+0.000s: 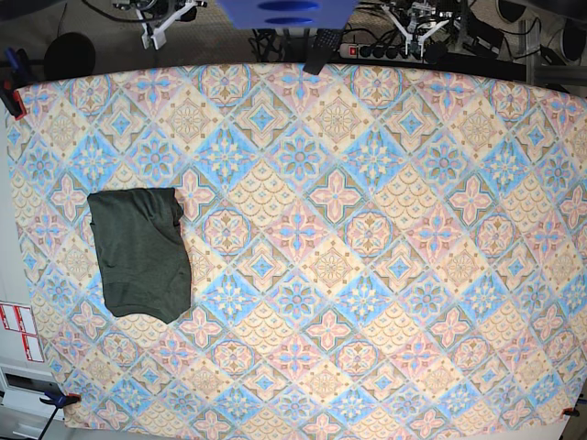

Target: Fold the T-shirt properly

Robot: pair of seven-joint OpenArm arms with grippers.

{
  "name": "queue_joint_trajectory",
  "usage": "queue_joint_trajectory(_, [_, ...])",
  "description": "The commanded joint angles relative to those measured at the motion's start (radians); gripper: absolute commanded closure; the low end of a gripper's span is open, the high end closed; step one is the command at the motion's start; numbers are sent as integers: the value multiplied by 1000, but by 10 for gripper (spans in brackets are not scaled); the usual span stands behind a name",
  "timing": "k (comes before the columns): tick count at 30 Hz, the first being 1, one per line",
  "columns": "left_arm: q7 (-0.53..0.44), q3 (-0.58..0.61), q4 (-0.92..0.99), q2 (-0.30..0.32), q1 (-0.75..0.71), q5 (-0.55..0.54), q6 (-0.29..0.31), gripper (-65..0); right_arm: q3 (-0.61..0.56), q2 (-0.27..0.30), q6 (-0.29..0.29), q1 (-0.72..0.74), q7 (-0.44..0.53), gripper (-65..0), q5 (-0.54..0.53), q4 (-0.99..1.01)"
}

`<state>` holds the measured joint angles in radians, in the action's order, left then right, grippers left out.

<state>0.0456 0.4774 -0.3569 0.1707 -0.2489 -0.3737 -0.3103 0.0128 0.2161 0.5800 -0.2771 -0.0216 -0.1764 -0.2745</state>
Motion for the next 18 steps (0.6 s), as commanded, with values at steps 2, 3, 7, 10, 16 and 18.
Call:
queue_joint_trajectory(2, [-46,59,28,-18,-3,0,-10,0,0,-48,13,-14,2,0,2,8])
queue_joint_trajectory(3, [-56,80,26,-18,-2,0,-10,0,0,-80,10,-14,4,0,2,8])
queue_joint_trajectory(7, [-62,142,25,-24,15,0,-10,0,0,-123,-88,-6,36,0,2,8])
queue_joint_trajectory(10, [-62,165,23,-26,27,0,-10,0,2,-125,-154,-3,58,0,2,8])
queue_joint_trajectory(16, [-62,177,25,-44,62,-8,-10,0,2,-226,-245,14,64,-1,2,8])
queue_joint_trajectory(18, [-63,177,25,-47,62,-8,-10,0,3,-232,-249,16,64,0,-1,8])
